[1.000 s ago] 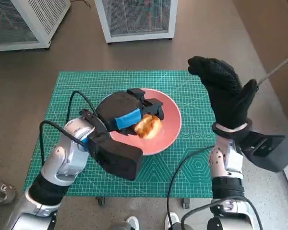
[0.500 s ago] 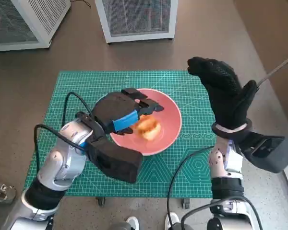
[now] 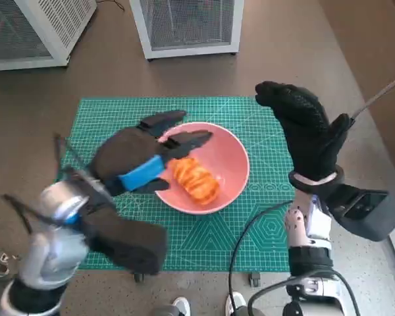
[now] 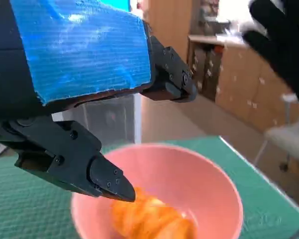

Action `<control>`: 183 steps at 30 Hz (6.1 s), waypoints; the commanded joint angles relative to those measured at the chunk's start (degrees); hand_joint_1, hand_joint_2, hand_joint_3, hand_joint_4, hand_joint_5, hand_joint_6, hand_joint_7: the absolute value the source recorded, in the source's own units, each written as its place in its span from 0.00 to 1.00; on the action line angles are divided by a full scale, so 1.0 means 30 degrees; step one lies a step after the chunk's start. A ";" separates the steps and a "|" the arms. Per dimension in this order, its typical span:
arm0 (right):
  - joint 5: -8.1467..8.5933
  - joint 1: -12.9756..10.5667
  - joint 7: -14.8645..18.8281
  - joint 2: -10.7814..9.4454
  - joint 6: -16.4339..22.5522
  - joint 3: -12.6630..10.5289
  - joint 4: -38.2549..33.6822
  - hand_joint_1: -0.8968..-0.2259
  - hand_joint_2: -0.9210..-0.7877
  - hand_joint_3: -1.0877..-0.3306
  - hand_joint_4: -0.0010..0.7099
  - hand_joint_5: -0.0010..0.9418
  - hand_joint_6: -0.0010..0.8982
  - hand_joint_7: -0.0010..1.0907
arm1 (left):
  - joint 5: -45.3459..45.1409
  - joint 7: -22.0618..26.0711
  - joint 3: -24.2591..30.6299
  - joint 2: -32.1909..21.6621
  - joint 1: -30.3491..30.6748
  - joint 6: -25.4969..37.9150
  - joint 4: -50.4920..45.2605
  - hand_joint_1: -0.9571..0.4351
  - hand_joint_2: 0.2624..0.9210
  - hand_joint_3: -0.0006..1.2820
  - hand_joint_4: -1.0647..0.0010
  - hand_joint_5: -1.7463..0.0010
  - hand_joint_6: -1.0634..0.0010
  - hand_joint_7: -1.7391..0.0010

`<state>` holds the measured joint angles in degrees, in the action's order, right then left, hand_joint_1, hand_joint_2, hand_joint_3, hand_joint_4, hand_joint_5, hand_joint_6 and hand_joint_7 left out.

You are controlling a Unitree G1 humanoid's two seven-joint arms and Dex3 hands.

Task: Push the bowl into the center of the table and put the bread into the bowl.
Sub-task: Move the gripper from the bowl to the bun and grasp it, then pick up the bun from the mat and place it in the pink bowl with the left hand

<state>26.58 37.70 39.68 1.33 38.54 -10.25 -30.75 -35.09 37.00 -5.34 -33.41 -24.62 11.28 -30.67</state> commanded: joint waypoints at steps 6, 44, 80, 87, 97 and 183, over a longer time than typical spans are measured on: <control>0.0040 -0.0578 -0.0001 -0.0123 -0.0683 0.0187 0.0323 0.43 0.00 0.58 0.33 0.00 0.37 0.02 | 0.2896 0.2275 0.4926 -0.2015 0.2383 0.2153 -0.3472 0.61 0.74 0.00 0.87 1.00 0.68 1.00; 0.0487 -0.0416 0.0513 -0.0286 -0.1515 -0.0066 0.0173 0.41 0.00 0.58 0.33 0.00 0.36 0.02 | 0.6324 0.5439 0.8915 -0.7725 0.9637 0.8745 -0.6117 0.76 0.71 0.00 0.92 1.00 0.73 1.00; 0.0543 -0.0383 0.1104 0.0266 -0.1638 -0.0377 0.0117 0.43 0.00 0.58 0.32 0.00 0.36 0.02 | 0.0028 0.0279 -0.0596 -0.5682 0.7996 1.0104 -0.0485 0.69 0.77 0.01 0.82 0.99 0.67 0.99; 0.0523 -0.0418 0.1101 0.0364 -0.1630 -0.0370 0.0185 0.43 0.00 0.58 0.32 0.00 0.36 0.02 | -0.0860 0.0411 -0.1491 -0.5275 0.7530 1.0744 0.0228 0.70 0.81 0.02 0.75 0.99 0.61 0.98; 0.0425 -0.0624 0.1052 0.0424 -0.1636 -0.0283 0.0506 0.44 0.00 0.58 0.32 0.00 0.36 0.02 | -0.1474 -0.0247 -0.2444 -0.4367 0.7019 1.0481 0.2090 0.72 0.87 0.03 0.59 0.97 0.46 0.97; 0.0054 -0.0896 0.0629 0.0530 -0.0641 -0.0390 0.0325 0.43 0.00 0.58 0.33 0.00 0.36 0.02 | -0.0811 -0.0055 -0.5051 0.1132 -0.6417 0.3408 0.3676 0.69 0.98 0.02 0.28 0.33 0.35 0.42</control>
<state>27.43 36.79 42.05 2.39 36.57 -11.28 -29.96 -37.88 36.68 -18.96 -31.78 -41.96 23.11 -22.43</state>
